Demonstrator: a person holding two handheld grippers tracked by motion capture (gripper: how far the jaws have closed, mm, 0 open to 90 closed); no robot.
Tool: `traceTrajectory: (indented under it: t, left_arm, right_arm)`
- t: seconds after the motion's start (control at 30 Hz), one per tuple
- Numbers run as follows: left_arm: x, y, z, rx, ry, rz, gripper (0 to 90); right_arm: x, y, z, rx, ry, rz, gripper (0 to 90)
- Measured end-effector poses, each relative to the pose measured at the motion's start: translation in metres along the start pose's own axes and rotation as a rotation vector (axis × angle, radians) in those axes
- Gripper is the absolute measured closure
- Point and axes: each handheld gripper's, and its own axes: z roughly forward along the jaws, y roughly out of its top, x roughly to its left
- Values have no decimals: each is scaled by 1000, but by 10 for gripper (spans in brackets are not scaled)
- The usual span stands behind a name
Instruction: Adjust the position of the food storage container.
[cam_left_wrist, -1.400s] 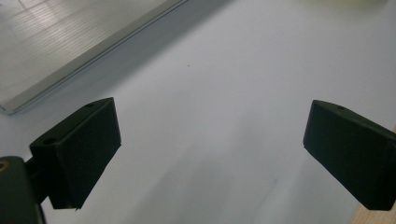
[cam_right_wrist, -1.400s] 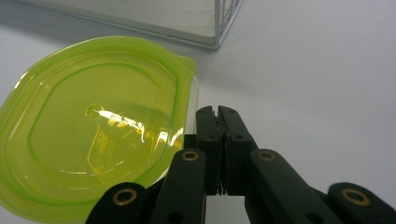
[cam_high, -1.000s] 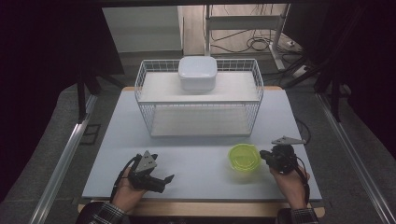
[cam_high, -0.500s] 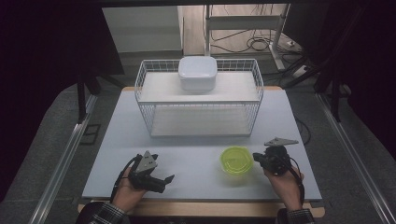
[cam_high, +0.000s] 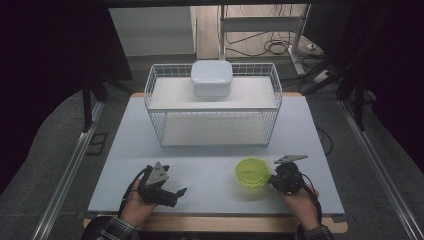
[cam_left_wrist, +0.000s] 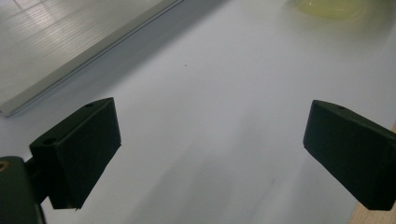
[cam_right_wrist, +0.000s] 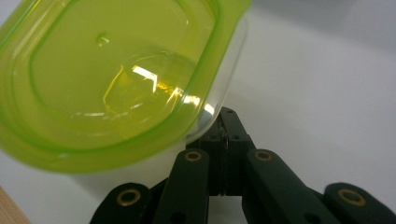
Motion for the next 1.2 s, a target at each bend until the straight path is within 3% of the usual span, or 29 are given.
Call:
traceTrajectory:
  t: [0.27, 0.93, 1.2]
  left_arm:
    - [0, 0, 0, 1, 1, 0, 35]
    - [-1, 0, 2, 10, 1, 6, 35]
    - [-1, 0, 1, 8, 1, 5, 35]
  right_arm:
    - [8, 7, 14, 15, 35, -26, 890]
    - [24, 34, 45, -12, 151, -66, 887]
    - [32, 38, 48, -11, 145, -105, 878]
